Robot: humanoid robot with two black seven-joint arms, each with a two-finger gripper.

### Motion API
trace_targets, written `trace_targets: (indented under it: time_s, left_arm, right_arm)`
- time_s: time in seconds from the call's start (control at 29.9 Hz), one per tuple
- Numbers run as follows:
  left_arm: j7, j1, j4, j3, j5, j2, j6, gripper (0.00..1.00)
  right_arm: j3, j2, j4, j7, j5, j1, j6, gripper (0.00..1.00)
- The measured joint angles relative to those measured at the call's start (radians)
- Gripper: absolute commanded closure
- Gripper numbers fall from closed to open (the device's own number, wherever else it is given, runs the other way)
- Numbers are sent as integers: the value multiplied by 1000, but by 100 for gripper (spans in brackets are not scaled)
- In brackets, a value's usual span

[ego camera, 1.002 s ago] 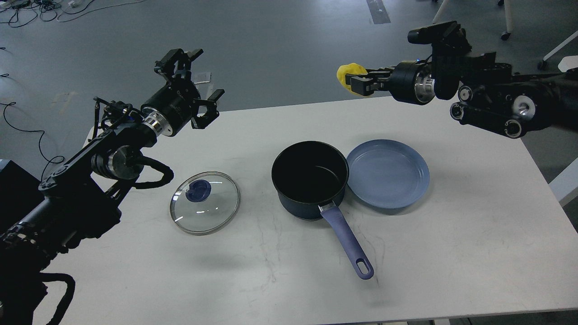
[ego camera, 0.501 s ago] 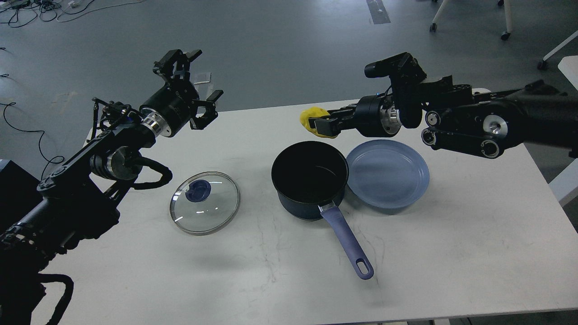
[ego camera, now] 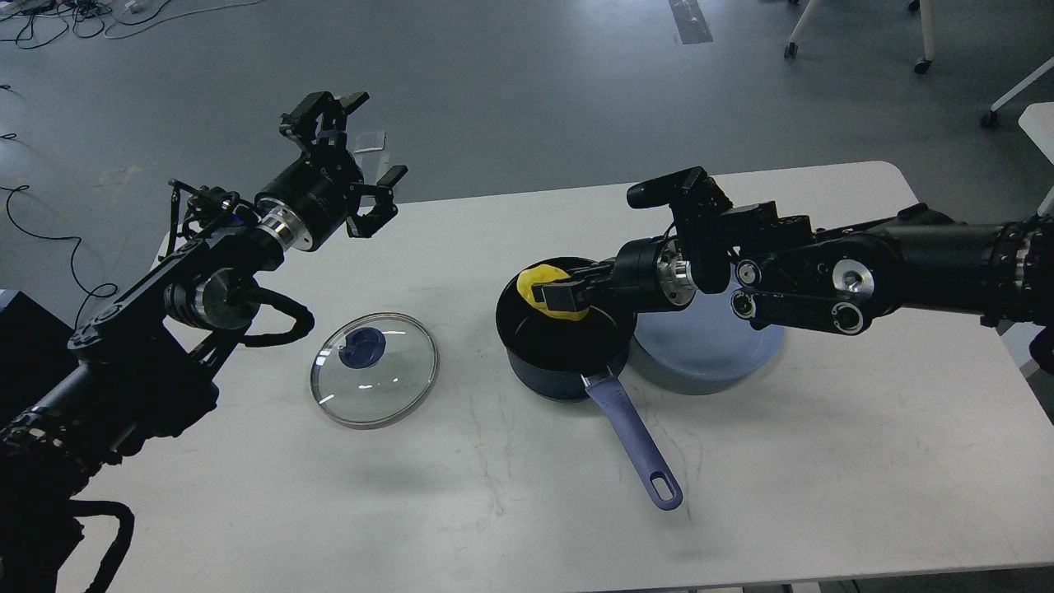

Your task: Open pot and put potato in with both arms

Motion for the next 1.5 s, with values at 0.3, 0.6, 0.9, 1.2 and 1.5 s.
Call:
trace_targets:
  time_s: [0.3, 0.6, 0.9, 1.2, 1.5]
  left_arm:
    - [-1, 1, 0, -1, -1, 1, 0, 1]
    - [7, 12, -42, -12, -4, 29, -2, 1]
    - [11, 21, -67, -24, -19, 18, 4, 1]
    - [24, 27, -67, -54, -33, 12, -1, 1]
    - [38, 31, -75, -66, -70, 14, -2, 1]
  right_arm:
    - [86, -49, 41, -6, 134, 16, 70, 0]
    - [419, -172, 24, -35, 672, -16, 72, 0]
    - [734, -143, -103, -82, 966, -224, 71, 0]
    - [854, -43, -125, -177, 1002, -317, 63, 0]
    - [884, -22, -145, -177, 1003, -338, 65, 0]
